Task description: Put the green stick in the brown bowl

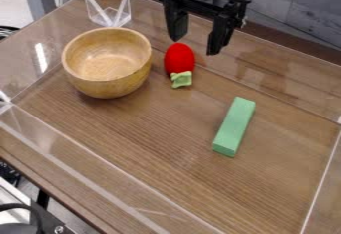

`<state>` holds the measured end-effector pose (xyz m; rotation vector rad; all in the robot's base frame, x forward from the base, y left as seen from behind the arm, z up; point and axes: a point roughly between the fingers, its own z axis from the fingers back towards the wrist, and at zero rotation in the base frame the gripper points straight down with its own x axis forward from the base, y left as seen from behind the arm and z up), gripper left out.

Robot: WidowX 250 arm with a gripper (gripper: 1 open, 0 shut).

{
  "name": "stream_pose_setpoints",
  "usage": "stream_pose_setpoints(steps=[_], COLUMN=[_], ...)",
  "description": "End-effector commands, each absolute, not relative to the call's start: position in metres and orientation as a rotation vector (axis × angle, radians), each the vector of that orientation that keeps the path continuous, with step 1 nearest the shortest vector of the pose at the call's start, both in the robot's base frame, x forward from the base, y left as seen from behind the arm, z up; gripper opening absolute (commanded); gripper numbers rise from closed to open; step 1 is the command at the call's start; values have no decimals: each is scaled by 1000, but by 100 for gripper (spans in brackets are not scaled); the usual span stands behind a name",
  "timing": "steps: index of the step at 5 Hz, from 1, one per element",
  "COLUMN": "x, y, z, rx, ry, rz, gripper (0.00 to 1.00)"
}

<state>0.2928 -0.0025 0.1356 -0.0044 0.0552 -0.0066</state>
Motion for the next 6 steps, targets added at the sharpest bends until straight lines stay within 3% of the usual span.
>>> stream_pose_setpoints(steps=[1, 6], x=[291, 288], y=[-6, -76], z=[122, 61], rx=[-15, -55], ry=[72, 50], rz=[55, 42], gripper=[100, 100])
